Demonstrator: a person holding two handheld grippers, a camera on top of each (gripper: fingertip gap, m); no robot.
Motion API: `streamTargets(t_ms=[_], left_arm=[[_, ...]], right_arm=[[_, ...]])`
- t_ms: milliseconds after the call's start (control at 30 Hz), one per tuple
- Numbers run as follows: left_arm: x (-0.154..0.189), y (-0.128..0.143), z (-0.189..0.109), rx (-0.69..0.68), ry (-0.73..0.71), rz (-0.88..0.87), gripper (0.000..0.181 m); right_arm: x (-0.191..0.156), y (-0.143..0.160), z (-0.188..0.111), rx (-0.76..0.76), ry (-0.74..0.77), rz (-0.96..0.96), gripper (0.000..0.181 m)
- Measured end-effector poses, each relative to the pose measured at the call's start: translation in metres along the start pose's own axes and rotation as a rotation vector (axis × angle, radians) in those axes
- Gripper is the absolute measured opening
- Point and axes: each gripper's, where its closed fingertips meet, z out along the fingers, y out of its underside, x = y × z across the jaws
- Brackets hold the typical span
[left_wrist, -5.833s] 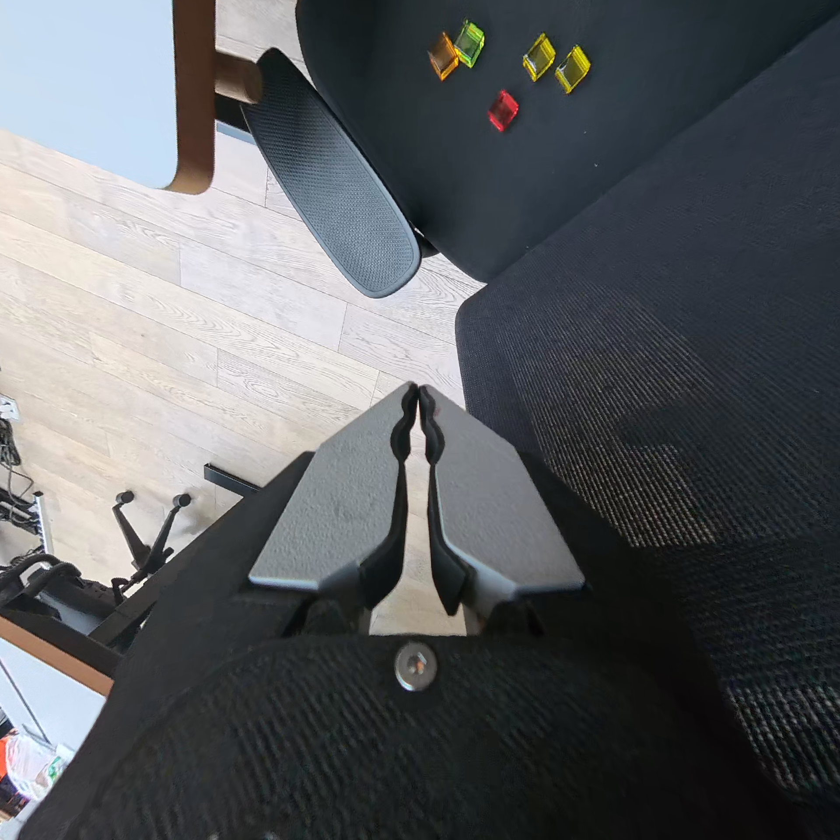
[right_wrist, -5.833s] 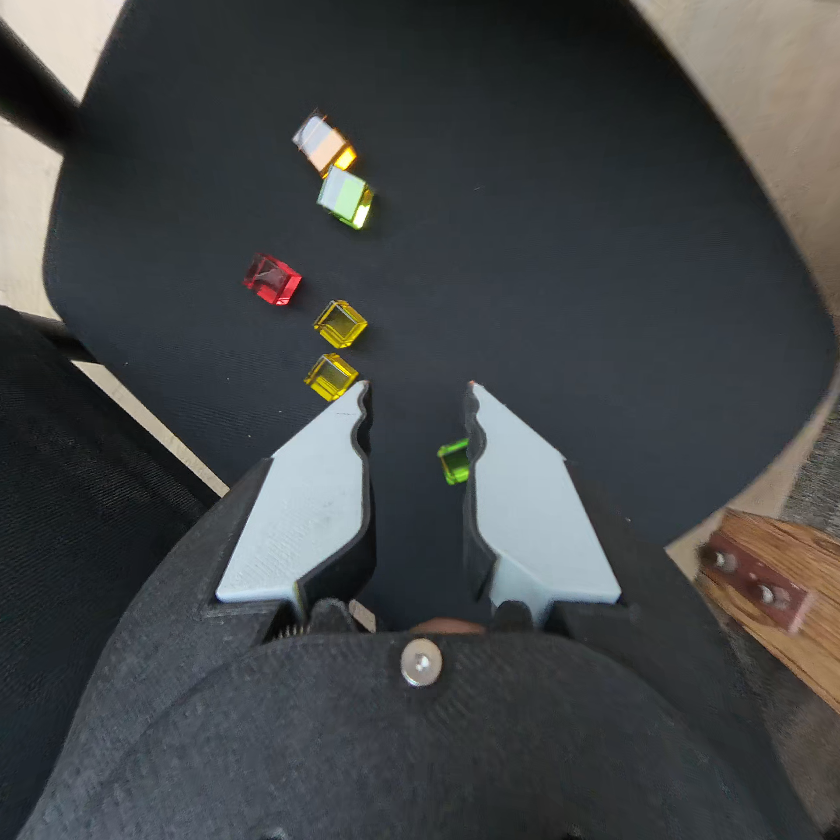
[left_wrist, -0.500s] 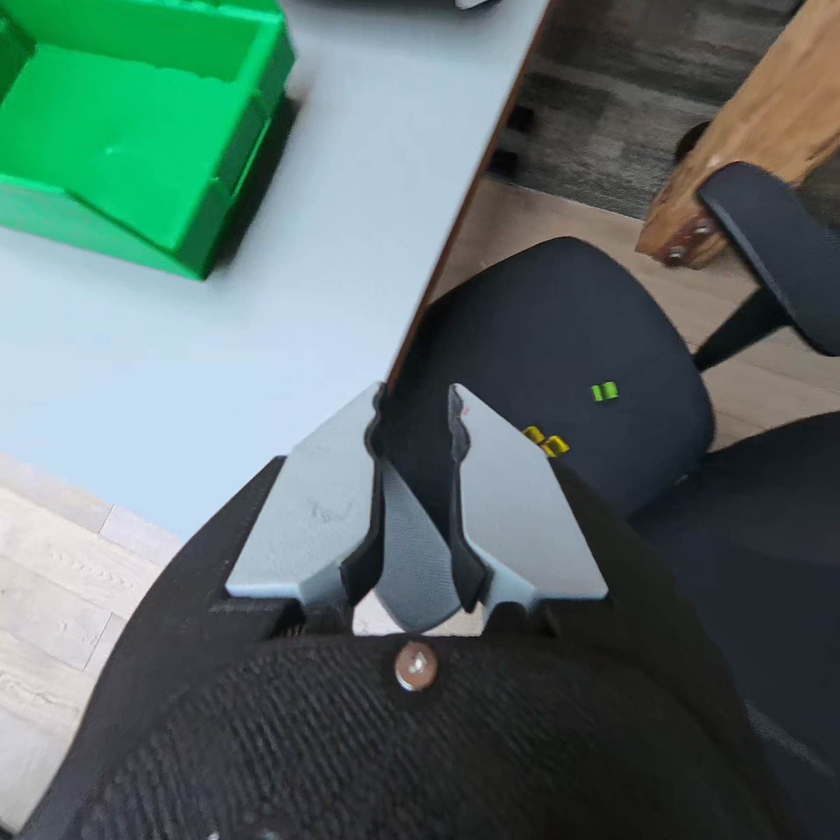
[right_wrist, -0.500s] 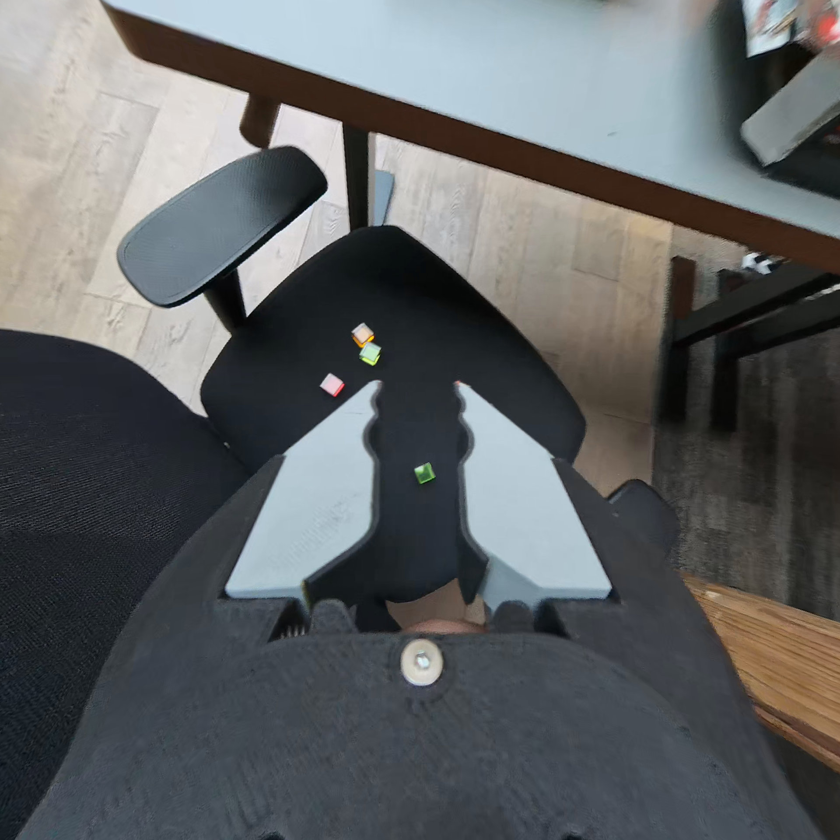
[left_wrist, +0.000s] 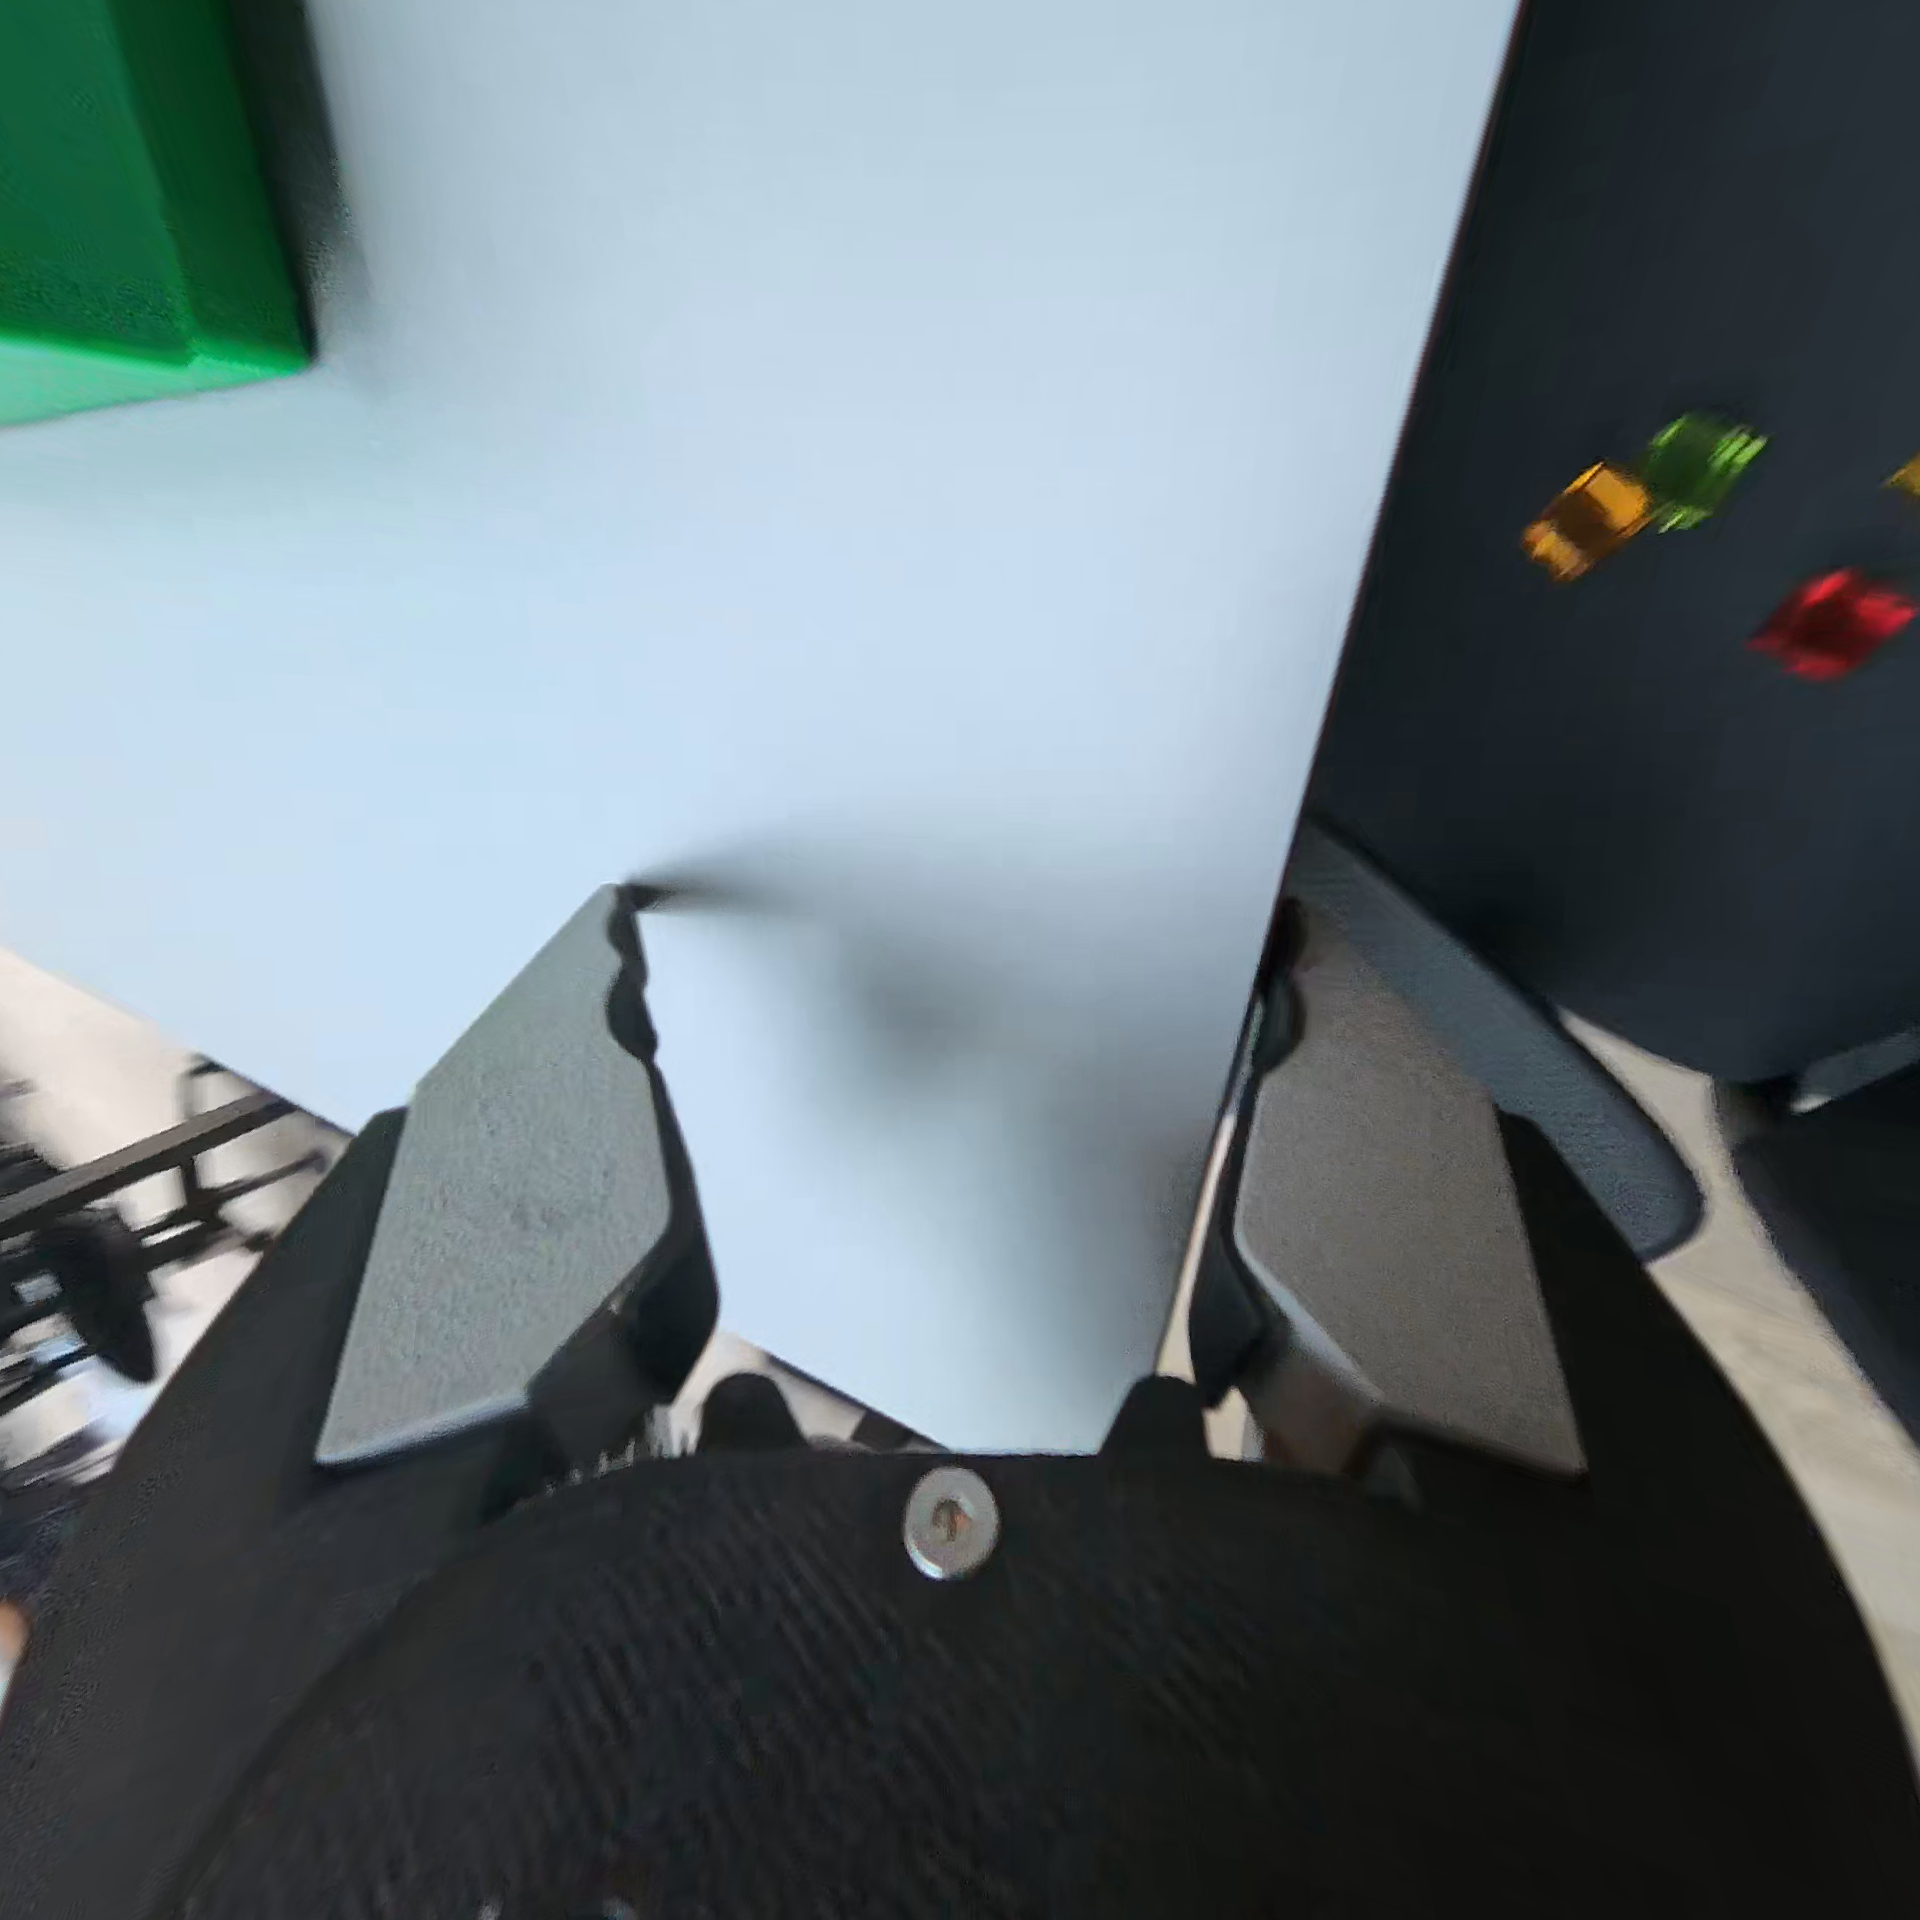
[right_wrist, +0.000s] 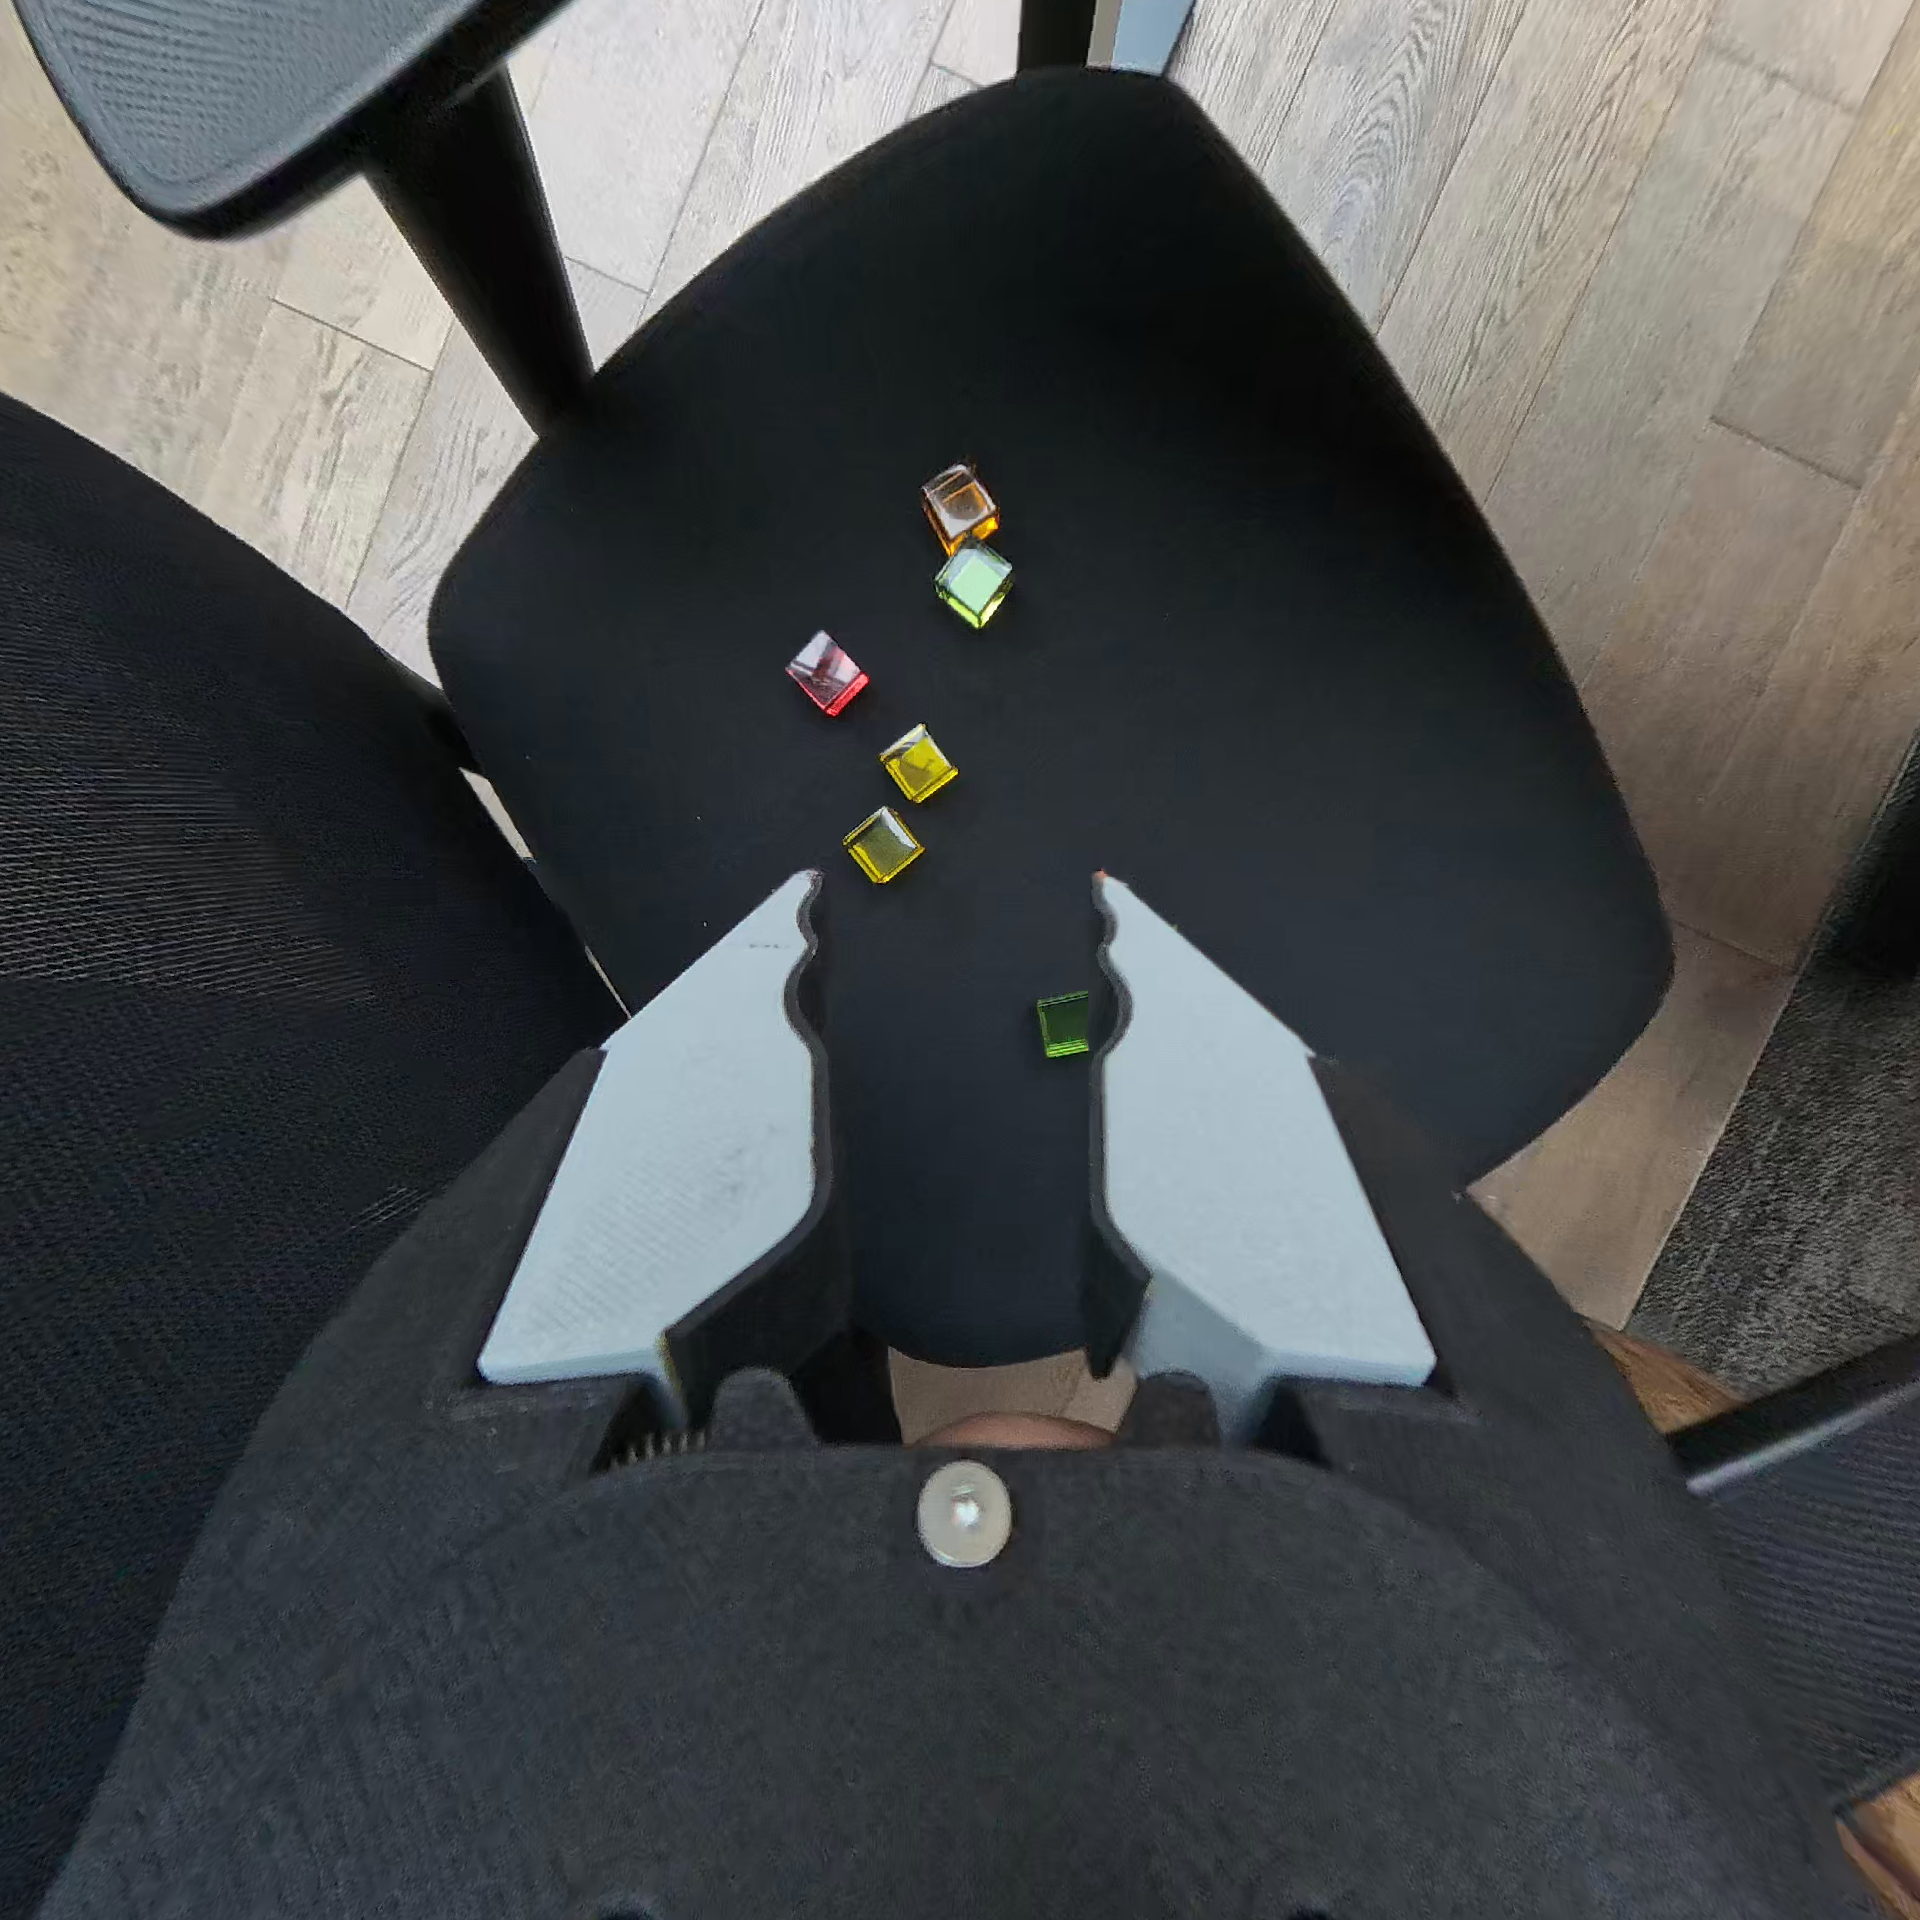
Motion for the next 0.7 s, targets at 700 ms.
streamTargets(t_ms=[700], left_arm=[[-0.001,0.008,0.016,-0.060,-0.187,0.126,0.129]], right_arm=[[0.011,0.024,0.116,0.029,-0.116,-0.025,0.056]])
